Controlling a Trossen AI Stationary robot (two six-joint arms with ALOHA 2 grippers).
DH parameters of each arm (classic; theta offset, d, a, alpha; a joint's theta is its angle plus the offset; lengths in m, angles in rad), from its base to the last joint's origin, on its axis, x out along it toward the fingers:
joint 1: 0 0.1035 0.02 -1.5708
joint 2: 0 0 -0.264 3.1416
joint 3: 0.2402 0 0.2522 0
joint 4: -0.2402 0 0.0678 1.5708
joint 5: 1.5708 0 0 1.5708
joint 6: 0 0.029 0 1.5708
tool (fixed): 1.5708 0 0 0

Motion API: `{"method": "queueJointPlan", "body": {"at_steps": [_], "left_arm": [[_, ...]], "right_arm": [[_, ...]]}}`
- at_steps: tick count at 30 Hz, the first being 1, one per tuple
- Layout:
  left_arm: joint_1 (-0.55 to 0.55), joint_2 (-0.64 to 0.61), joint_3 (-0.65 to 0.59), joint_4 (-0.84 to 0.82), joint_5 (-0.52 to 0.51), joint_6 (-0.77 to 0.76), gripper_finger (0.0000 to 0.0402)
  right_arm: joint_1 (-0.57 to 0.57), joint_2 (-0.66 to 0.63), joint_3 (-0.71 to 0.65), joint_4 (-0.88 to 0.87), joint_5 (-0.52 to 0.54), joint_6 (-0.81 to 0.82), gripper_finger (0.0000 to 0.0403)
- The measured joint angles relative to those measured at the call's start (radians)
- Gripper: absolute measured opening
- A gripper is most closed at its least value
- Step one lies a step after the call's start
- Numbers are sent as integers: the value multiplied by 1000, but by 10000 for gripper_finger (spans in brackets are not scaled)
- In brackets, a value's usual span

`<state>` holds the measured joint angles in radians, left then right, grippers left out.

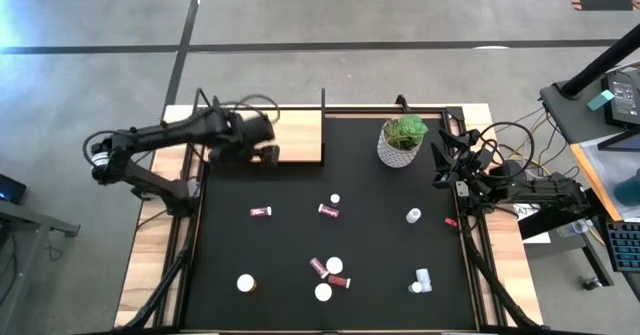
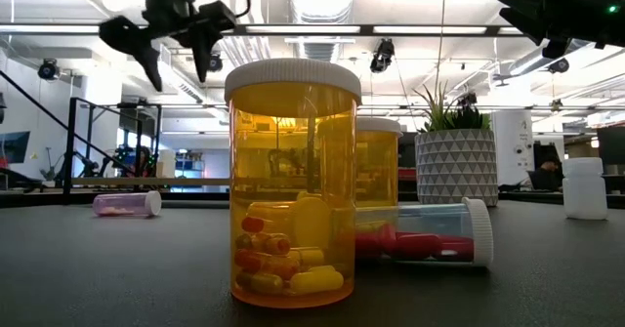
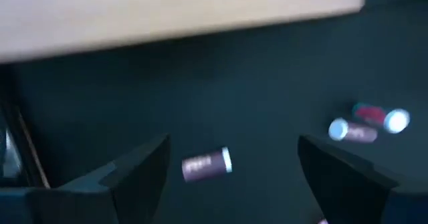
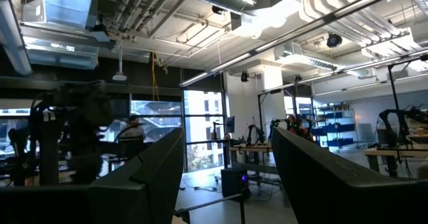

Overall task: Pick and place medicine bottles onto shelf by color
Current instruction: Put the bottom left orange pill bottle on the shelf

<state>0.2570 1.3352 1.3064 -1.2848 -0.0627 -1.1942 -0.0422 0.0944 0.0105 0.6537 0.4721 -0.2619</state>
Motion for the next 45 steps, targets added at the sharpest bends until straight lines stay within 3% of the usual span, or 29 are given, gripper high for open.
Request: {"method": "queueJointPlan", "body": {"at_steps": [13, 21, 31, 40, 45], "left_arm": [[-442, 59, -4, -79, 8, -569, 309], [-564, 58, -68, -87, 75, -824, 309], [-568, 33, -157, -33, 133, -875, 309], [-568, -52, -254, 37, 114, -787, 309], [-582, -75, -333, 169, 188, -776, 309]], "right_arm": [[0, 0, 0, 0, 0, 0, 215], [0, 0, 0, 0, 0, 0, 215], [0, 0, 0, 0, 0, 0, 215], [0, 0, 0, 0, 0, 0, 215], [0, 0, 0, 0, 0, 0, 215]]}}
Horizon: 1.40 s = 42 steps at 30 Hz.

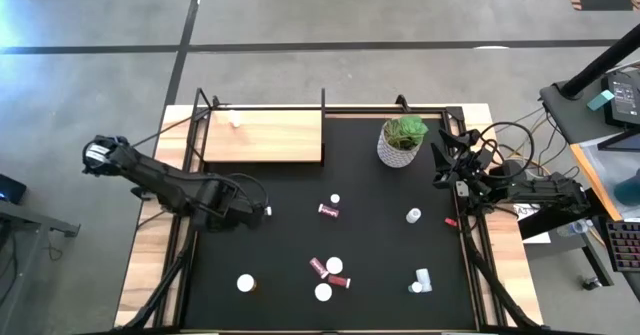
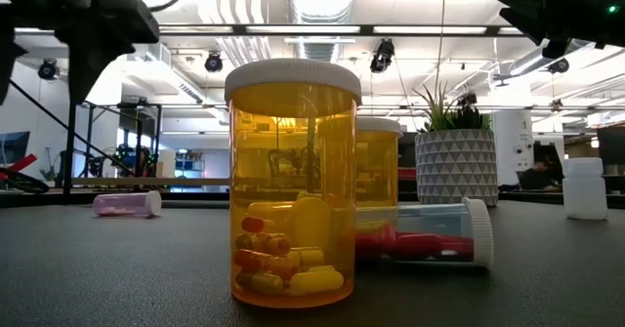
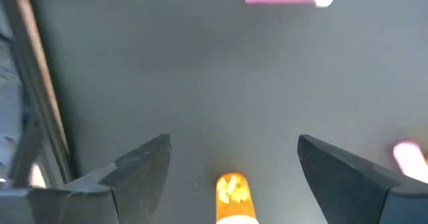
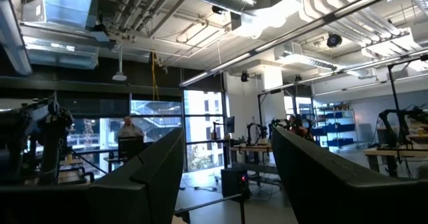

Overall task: Pick and place medicine bottles onto shelf by color
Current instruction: Put the bottom left orange pill bottle on the shelf

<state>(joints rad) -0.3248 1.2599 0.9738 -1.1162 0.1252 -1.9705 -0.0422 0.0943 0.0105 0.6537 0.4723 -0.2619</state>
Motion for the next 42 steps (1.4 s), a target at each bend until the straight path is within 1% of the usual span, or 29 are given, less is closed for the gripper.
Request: {"method": "queueJointPlan", "body": {"at_steps": [5, 7, 10, 12, 15, 21, 24, 29, 31, 38, 42], "left_arm": [[-53, 22, -86, 215, 53, 65, 309], [-84, 48, -97, 261, 53, 93, 309], [-121, 104, -89, 268, 56, 146, 309], [-141, 135, -77, 270, 61, 153, 309], [-169, 170, -67, 276, 98, 167, 309], [-191, 177, -63, 311, 108, 196, 315], [-202, 177, -62, 331, 107, 198, 332], [-233, 191, -57, 346, 110, 184, 385], [-246, 193, -57, 350, 113, 171, 395], [-274, 193, -57, 427, 116, 168, 389], [-296, 193, -57, 439, 116, 136, 389]], "right_arm": [[0, 0, 0, 0, 0, 0, 215], [0, 0, 0, 0, 0, 0, 215], [0, 0, 0, -3, 0, 0, 215], [0, 0, 0, -8, 0, 0, 215], [0, 0, 0, -13, 0, 0, 215], [0, 0, 0, -14, 0, 0, 215], [0, 0, 0, -14, 0, 0, 215], [0, 0, 0, -14, 0, 0, 215], [0, 0, 0, -15, 0, 0, 215], [0, 0, 0, -15, 0, 0, 215], [0, 0, 0, -15, 0, 0, 215]]}}
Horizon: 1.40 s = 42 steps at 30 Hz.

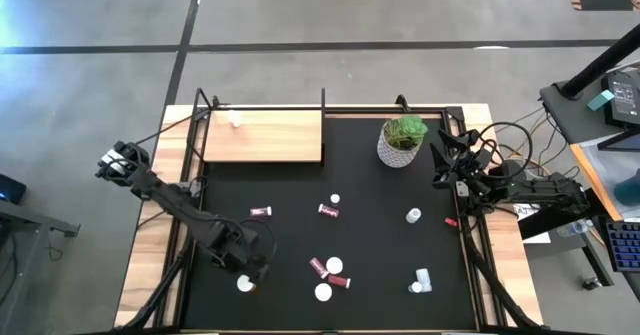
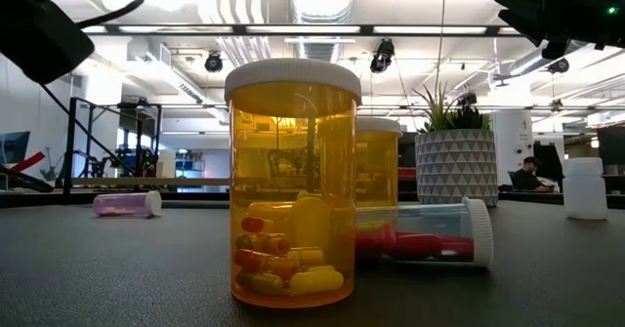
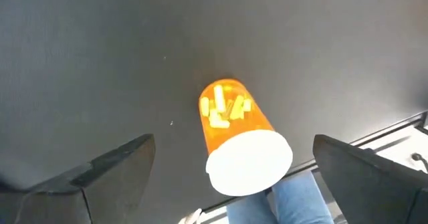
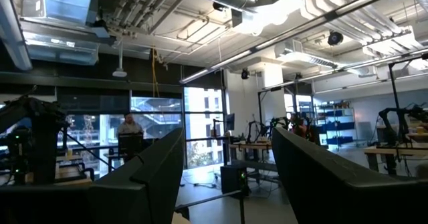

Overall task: Pick and place medicine bottles onto shelf by color
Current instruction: Put the bottom left orange pill bottle on the shelf

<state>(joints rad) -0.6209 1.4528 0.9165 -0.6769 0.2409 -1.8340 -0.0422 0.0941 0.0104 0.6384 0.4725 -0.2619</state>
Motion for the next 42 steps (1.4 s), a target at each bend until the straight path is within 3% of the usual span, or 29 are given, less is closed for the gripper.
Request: {"method": "queueJointPlan", "body": {"at_steps": [22, 42], "left_arm": [[-16, 72, -3, 57, 75, -20, 381], [-13, 72, -6, 57, 65, -20, 201]], "right_arm": [[0, 0, 0, -3, 0, 0, 215], [0, 0, 0, -3, 0, 0, 215]]}}
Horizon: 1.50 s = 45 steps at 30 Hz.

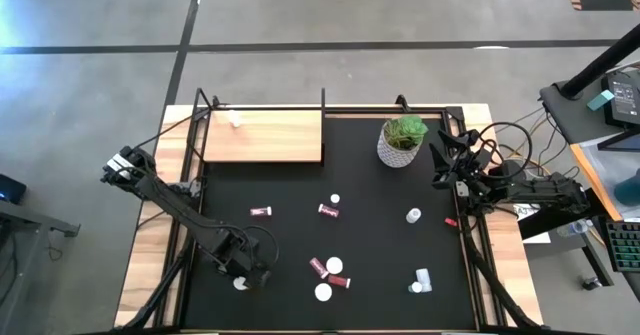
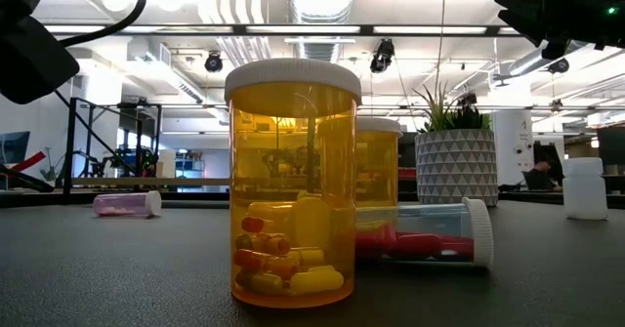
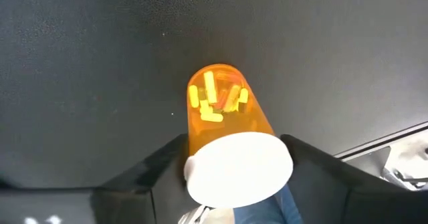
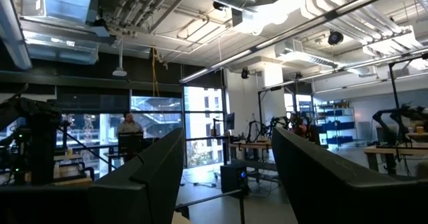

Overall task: Pick and place medicine bottles onto shelf by color
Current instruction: Put the bottom left orange pill bottle on the shelf

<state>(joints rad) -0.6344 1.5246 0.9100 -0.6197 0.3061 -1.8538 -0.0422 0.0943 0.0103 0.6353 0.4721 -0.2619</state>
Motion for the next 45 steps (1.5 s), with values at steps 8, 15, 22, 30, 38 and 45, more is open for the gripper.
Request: {"method": "queueJointPlan", "body": {"at_steps": [8, 15, 22, 30, 38, 45], "left_arm": [[20, -4, 6, -38, 0, 9, 195], [71, -30, 14, -122, 0, 36, 198], [171, -33, 80, -294, -4, 145, 198], [360, -33, 150, -366, -46, 325, 198], [575, -33, 162, -372, -52, 429, 199], [765, -33, 163, -377, -51, 460, 199]], "right_arm": [[0, 0, 0, 0, 0, 0, 215], [0, 0, 0, -2, 0, 0, 215], [0, 0, 0, -3, 0, 0, 215], [0, 0, 0, -3, 0, 0, 215], [0, 0, 0, -3, 0, 0, 215], [0, 0, 0, -3, 0, 0, 215]]}}
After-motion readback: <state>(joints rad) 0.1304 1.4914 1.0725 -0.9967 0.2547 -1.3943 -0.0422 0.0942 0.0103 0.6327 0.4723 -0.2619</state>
